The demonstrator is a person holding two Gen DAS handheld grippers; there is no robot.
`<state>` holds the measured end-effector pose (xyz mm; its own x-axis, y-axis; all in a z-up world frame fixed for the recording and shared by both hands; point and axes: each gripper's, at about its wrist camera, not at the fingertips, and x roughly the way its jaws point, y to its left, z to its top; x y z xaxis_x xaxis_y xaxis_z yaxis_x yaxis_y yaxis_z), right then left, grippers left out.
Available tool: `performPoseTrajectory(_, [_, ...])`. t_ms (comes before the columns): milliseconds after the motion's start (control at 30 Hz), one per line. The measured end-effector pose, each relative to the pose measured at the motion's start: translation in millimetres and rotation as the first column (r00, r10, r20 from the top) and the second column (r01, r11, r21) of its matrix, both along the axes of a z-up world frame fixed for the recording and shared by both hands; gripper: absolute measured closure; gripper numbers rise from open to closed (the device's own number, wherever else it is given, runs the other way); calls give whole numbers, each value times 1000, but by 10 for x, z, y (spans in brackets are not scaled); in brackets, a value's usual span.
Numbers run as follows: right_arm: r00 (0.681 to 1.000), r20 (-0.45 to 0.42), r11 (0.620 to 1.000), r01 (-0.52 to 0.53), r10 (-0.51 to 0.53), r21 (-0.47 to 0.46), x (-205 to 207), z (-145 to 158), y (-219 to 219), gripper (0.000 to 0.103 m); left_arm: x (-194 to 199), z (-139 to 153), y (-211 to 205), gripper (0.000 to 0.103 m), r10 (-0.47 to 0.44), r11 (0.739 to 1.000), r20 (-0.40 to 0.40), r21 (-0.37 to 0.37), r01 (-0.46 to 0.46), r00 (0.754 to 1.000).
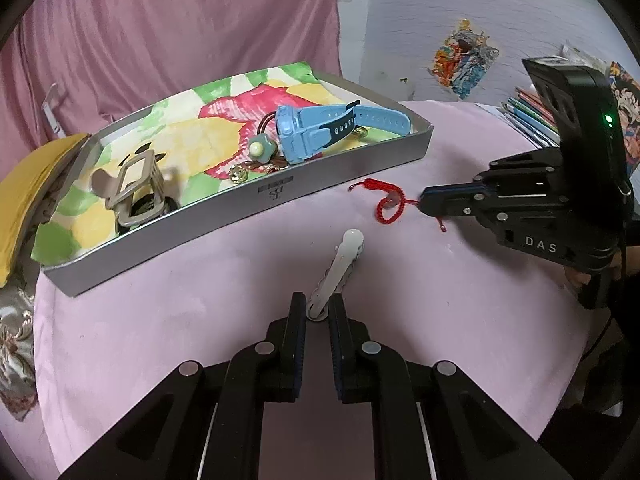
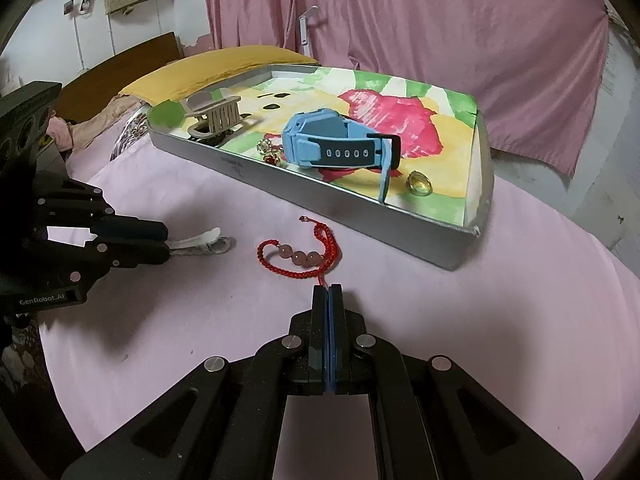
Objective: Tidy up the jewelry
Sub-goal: 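Grasp the white hair clip with the left tool while the right tool grasps the red beaded bracelet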
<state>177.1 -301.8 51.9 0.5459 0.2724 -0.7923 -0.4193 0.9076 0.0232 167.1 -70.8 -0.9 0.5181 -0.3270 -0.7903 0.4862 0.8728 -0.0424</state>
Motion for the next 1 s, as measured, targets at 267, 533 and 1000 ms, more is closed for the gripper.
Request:
performPoseTrajectory(267, [999, 27, 1000, 20, -21, 17, -40, 50, -53, 102, -22, -9, -10, 91, -7, 1000, 16, -9, 8, 1000])
performPoseTrajectory(533, [1000, 23, 998, 9, -10, 60, -17, 58, -36, 102, 60, 4, -75, 70, -39, 999, 10, -32, 40, 999])
performPoseTrajectory(1000, [1000, -1, 996, -11, 12, 93, 90, 19, 61, 59, 80, 20, -294, 90, -84, 996, 13, 12, 84, 996])
